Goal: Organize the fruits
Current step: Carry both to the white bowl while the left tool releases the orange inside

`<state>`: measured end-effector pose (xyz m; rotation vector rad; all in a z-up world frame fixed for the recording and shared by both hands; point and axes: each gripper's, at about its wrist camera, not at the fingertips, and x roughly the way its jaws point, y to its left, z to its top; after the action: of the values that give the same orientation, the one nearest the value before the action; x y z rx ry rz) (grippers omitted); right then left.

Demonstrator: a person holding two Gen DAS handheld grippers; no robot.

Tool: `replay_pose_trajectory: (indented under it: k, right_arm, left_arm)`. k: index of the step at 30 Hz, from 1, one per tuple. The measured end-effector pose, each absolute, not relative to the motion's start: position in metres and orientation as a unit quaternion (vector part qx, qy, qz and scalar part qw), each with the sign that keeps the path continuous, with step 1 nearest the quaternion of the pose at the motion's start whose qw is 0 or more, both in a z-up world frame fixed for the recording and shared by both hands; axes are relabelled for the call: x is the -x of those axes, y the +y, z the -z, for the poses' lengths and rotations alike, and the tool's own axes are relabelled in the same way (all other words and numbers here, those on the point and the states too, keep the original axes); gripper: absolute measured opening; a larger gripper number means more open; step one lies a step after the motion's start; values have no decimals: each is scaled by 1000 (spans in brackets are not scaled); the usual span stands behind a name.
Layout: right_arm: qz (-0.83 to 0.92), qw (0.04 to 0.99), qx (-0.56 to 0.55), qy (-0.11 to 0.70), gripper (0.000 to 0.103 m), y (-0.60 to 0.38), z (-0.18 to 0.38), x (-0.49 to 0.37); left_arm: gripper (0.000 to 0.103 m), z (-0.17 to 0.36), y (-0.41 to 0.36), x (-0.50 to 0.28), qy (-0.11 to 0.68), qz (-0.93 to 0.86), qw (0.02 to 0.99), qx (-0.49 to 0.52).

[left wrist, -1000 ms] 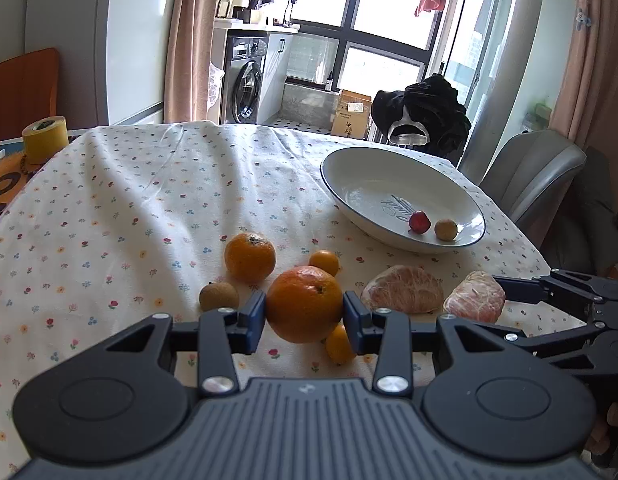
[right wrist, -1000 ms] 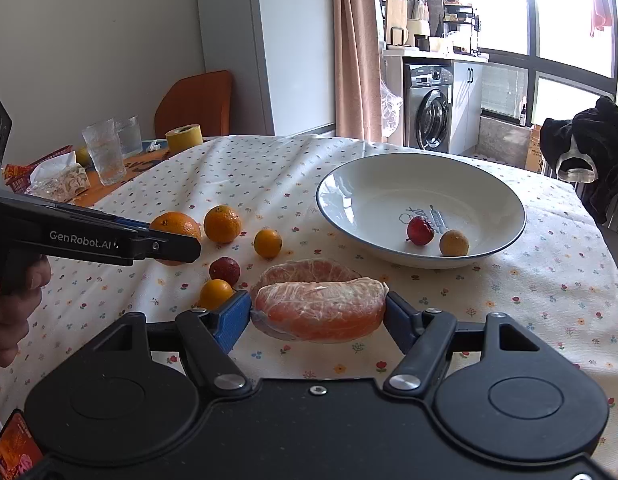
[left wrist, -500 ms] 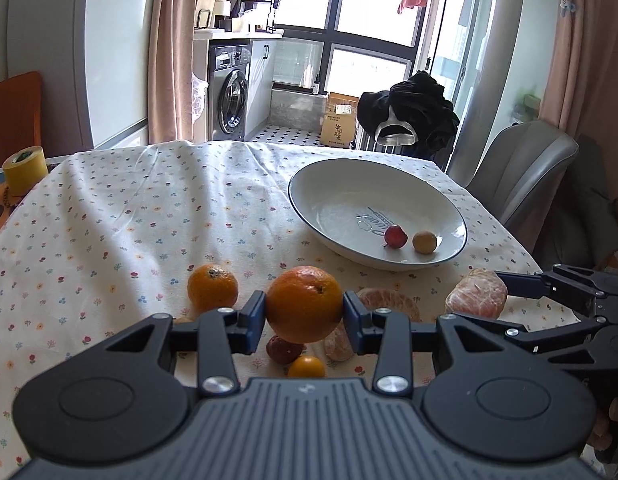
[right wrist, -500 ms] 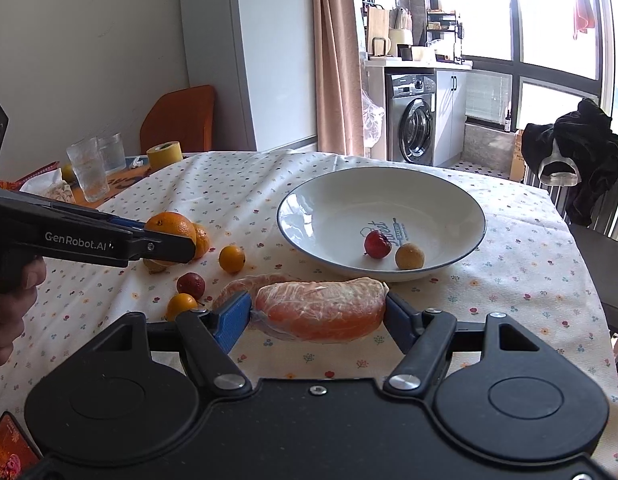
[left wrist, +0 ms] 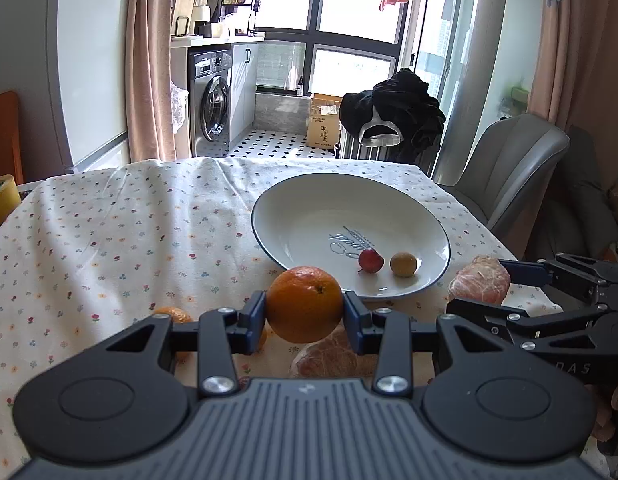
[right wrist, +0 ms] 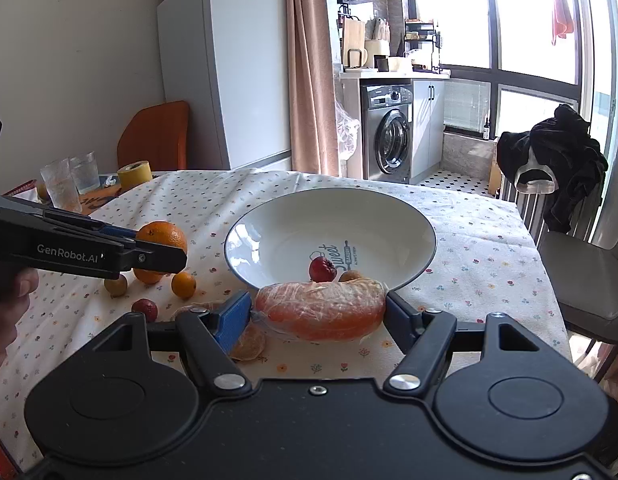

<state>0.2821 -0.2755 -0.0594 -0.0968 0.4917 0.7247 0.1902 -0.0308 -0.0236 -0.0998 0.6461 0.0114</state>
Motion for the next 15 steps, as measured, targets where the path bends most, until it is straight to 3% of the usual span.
replay_pose_trajectory:
  k: [15]
  right_arm:
    - [-329, 915, 40, 231, 69, -285, 55, -305]
  left_arm:
    - [40, 26, -51, -238, 323, 14, 945, 36]
